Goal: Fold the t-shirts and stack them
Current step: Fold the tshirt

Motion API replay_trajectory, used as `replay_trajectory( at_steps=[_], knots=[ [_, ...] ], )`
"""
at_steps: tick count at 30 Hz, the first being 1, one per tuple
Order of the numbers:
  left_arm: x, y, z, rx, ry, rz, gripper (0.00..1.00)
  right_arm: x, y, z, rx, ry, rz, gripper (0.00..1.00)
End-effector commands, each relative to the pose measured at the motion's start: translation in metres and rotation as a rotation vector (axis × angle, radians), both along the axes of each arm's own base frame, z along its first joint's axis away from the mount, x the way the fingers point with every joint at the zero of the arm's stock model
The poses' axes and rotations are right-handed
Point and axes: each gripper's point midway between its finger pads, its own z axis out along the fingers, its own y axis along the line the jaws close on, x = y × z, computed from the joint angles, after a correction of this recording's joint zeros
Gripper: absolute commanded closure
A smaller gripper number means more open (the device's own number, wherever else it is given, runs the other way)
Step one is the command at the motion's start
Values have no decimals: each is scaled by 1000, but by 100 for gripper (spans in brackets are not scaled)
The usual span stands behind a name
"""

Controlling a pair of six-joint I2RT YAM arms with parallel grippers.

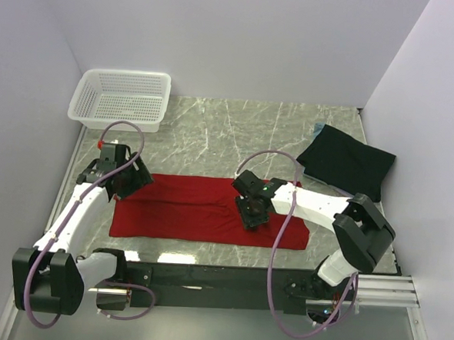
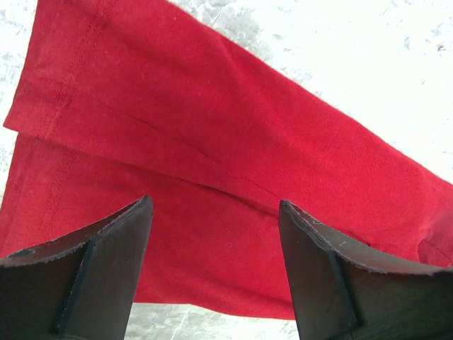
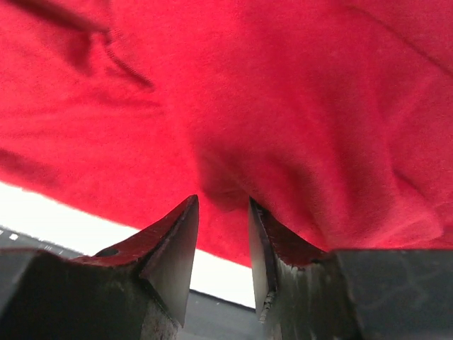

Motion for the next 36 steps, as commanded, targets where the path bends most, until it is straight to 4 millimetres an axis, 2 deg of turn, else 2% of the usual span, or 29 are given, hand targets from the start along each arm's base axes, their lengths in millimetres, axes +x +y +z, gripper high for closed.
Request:
replay_trajectory(
  at_steps=[1, 5, 7, 10, 12, 13, 14, 16, 18, 21, 24, 25, 28, 29, 31, 36],
  knots=[
    [-3, -2, 5, -12, -24, -1, 22, 12, -3, -5, -43, -59, -34, 58],
    [-2, -2, 8, -12, -32, 1, 22, 14, 1, -12, -45, -51, -23, 59],
    [-1, -1, 6, -8, -29, 3, 22, 14, 0, -14, -63, -43, -22, 64],
    [-1, -1, 5, -3, -28, 1, 22, 14, 0, -14, -77, -28, -15, 81],
    [0, -1, 4, -2, -26, -2, 22, 15, 3, -5, -64, -28, -12, 92],
    [0, -1, 5, -1, -26, -1, 23, 9, -1, -1, -74, -2, -7, 94],
    [0, 0, 4, 0, -26, 0, 22, 11, 4, 12, -48, -10, -4, 96],
    [-1, 0, 3, 1, -23, -4, 22, 5, 1, 26, -47, 18, 14, 96],
    [0, -1, 3, -3, -25, -4, 23, 3, 6, 45, 10, 33, 27, 96],
    [0, -1, 3, -2, -23, -4, 23, 9, -8, 57, 17, 49, 2, 94],
    [0, -1, 3, -3, -25, -6, 23, 33, -36, 53, 1, 33, -93, 93],
    [-1, -2, 3, -4, -26, -7, 23, 47, -49, 52, -8, 21, -154, 91],
    [-1, -2, 2, -8, -24, -10, 23, 68, -67, 55, -64, -24, -234, 83],
    [-1, -2, 2, -7, -25, -11, 23, 78, -66, 63, -62, -46, -244, 77],
    [-1, -3, 2, -8, -24, -12, 23, 87, -61, 75, -44, -74, -245, 73],
    [0, -4, -3, -14, -7, -18, 23, 86, -50, 99, 15, -127, -229, 67]
  ],
)
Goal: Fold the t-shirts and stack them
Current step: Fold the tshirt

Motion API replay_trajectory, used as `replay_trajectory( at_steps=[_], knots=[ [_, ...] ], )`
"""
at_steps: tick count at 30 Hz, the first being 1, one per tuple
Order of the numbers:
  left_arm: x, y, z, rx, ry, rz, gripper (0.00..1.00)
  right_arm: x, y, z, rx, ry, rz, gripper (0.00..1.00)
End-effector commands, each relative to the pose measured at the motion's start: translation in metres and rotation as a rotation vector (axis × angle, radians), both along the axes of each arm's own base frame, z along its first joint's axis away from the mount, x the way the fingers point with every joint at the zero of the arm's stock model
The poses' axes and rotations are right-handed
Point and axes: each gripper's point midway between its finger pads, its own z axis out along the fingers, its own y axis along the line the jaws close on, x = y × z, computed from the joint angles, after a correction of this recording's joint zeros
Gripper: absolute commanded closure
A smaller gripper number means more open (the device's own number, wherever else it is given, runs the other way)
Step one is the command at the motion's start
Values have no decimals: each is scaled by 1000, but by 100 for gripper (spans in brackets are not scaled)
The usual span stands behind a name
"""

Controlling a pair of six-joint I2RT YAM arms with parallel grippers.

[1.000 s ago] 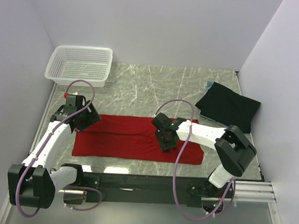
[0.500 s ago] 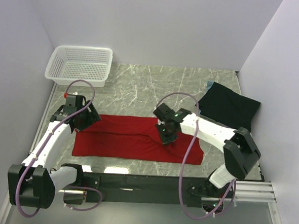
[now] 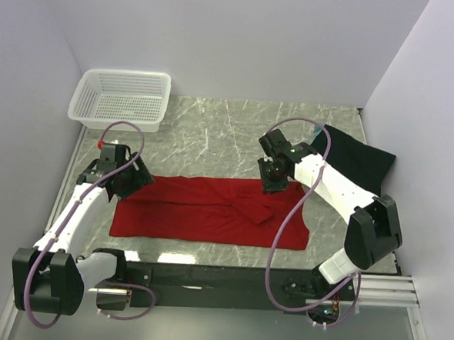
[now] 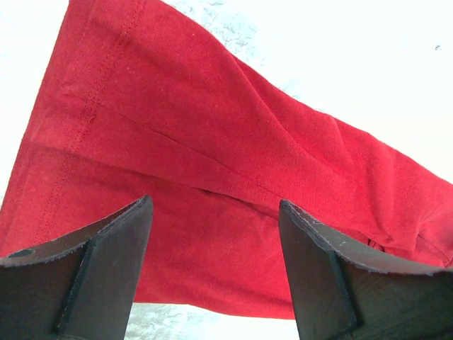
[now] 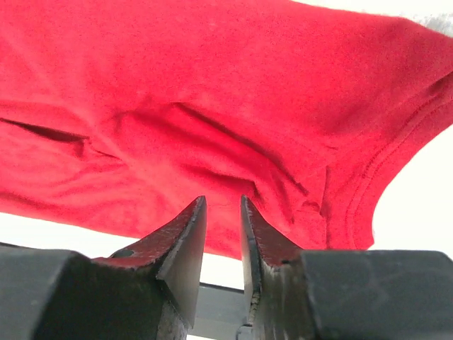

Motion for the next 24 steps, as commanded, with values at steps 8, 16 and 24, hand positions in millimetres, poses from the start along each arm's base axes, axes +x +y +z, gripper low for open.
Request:
replay_trajectory(
  at_steps=[8, 16, 24],
  knots=[
    [8, -8, -29, -26, 62, -36, 22, -42, 22, 22, 96, -16, 157, 66],
    [16, -10, -43, -28, 103, -41, 22, -88, 69, -10, 170, 115, 380, 67],
    [16, -8, -50, -19, 124, -39, 21, -90, 74, -51, 104, 245, 421, 69]
  ],
)
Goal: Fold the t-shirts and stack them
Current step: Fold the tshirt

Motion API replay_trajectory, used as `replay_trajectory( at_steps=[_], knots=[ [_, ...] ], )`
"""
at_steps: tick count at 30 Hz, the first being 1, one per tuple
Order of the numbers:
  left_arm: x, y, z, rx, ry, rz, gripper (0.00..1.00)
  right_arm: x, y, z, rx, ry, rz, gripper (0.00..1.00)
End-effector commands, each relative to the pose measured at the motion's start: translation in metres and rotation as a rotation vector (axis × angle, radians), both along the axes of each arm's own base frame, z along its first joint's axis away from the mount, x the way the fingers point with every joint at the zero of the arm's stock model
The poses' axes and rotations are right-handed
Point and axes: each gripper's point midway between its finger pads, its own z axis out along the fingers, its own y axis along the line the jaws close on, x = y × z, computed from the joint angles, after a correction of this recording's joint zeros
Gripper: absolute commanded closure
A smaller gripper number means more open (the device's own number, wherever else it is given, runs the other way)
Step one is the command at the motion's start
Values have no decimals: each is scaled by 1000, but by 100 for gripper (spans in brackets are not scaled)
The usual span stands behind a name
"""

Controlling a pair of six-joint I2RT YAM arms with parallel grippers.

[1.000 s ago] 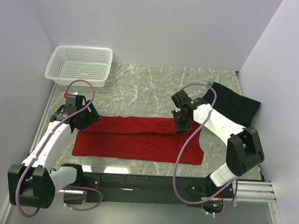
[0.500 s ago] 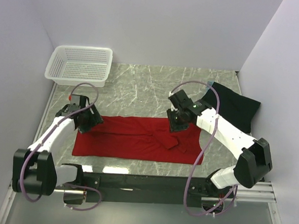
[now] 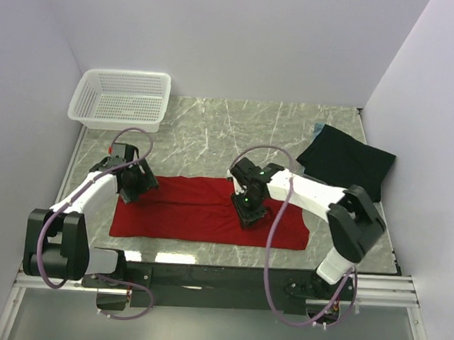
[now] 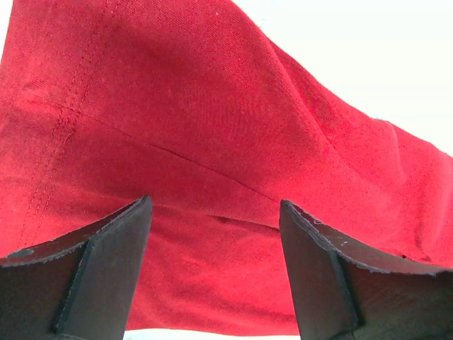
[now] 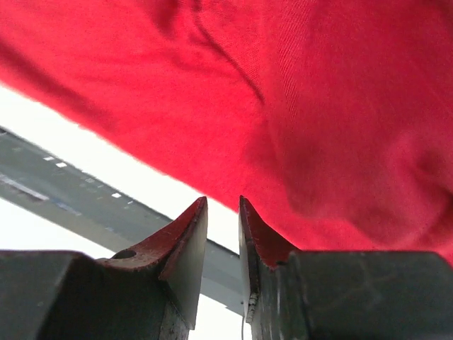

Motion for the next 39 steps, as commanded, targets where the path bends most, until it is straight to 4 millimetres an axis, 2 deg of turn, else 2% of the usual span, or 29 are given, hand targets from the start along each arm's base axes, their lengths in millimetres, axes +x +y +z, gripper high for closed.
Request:
replay_trajectory(
  at_steps=[1, 6, 17, 23, 28, 35, 39],
  knots=[
    [10, -2, 4, 1, -32, -19, 21, 7, 6, -11, -13, 20, 37, 69],
    [7, 2, 1, 23, -18, -20, 21, 24, -11, -22, -129, -30, -22, 69],
    [1, 2, -8, 22, 7, -14, 21, 59, -36, -10, -173, -173, -133, 69],
    [0, 2, -9, 21, 12, -15, 21, 69, -38, -13, -172, -184, -146, 68],
    [1, 3, -10, 25, 18, -15, 21, 66, -36, -20, -168, -161, -131, 67],
    [1, 3, -11, 26, 22, -17, 21, 49, -27, -19, -83, -108, -99, 64],
    [1, 2, -13, 25, 27, -17, 21, 42, -36, -27, -114, -96, -105, 63]
  ],
)
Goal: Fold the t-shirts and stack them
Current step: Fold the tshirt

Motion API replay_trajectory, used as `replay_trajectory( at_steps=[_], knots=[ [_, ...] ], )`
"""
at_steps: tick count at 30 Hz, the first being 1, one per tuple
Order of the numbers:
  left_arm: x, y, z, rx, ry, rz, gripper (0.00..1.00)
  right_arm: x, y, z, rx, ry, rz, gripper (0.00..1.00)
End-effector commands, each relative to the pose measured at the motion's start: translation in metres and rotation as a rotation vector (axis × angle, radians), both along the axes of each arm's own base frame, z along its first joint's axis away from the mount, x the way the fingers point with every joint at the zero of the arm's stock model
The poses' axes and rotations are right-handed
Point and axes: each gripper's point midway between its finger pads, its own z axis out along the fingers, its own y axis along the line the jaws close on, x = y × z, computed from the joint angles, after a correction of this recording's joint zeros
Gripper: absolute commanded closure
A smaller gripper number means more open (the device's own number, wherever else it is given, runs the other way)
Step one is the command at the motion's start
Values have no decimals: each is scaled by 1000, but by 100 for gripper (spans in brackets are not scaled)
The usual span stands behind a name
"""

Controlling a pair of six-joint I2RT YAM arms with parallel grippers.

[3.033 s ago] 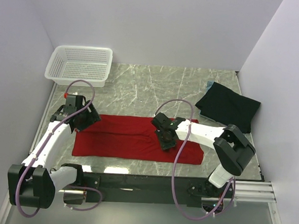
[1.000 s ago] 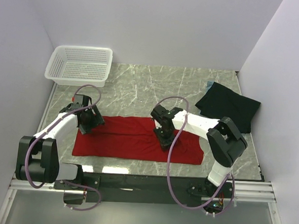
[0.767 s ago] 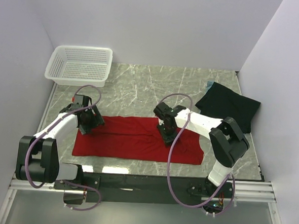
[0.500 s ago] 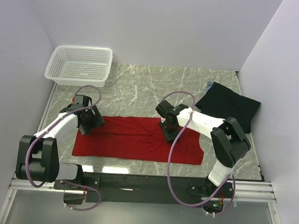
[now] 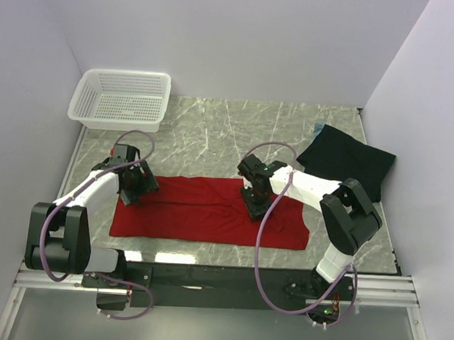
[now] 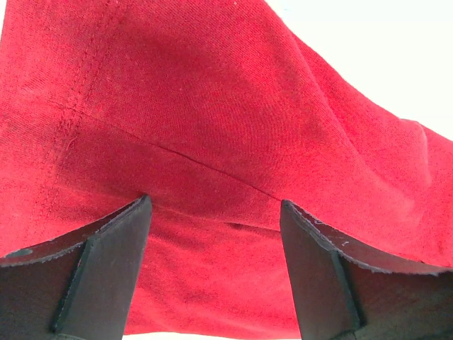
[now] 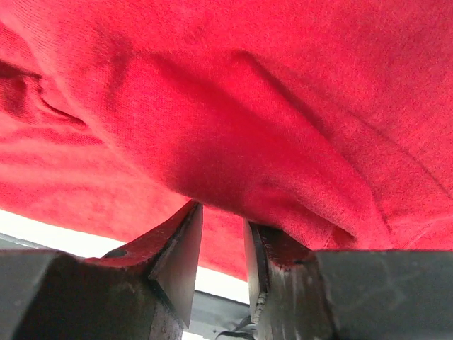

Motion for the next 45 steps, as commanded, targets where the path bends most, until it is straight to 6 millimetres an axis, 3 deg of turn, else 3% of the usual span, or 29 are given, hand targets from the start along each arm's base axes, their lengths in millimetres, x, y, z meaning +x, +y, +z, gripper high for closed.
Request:
replay_trajectory(
  at_steps=[1, 9, 15, 23, 24, 26, 30, 38, 45],
  knots=[
    [4, 1, -1, 11, -14, -4, 21, 1, -2, 5, 16, -27, 5, 63],
    [3, 2, -1, 13, -15, -1, 21, 2, 1, 3, 16, -19, 9, 57],
    [5, 2, -1, 13, -17, 0, 21, -9, 1, -6, 26, 28, 24, 57],
    [4, 1, -1, 13, -17, -5, 21, -19, 3, -12, 35, 92, 31, 74],
    [4, 2, -1, 15, -17, -4, 20, -20, 3, -11, 34, 96, 30, 81],
    [4, 2, -1, 15, -17, -4, 20, -17, 7, -6, 41, 93, 25, 90],
    [3, 2, 0, 14, -20, -4, 20, -17, 12, 11, 61, 115, 19, 97],
    [4, 0, 1, 9, -24, -10, 20, -28, 31, 48, 139, 218, 28, 98],
    [4, -1, -1, 2, -20, -18, 20, -51, 34, 41, 170, 358, 52, 97]
  ],
)
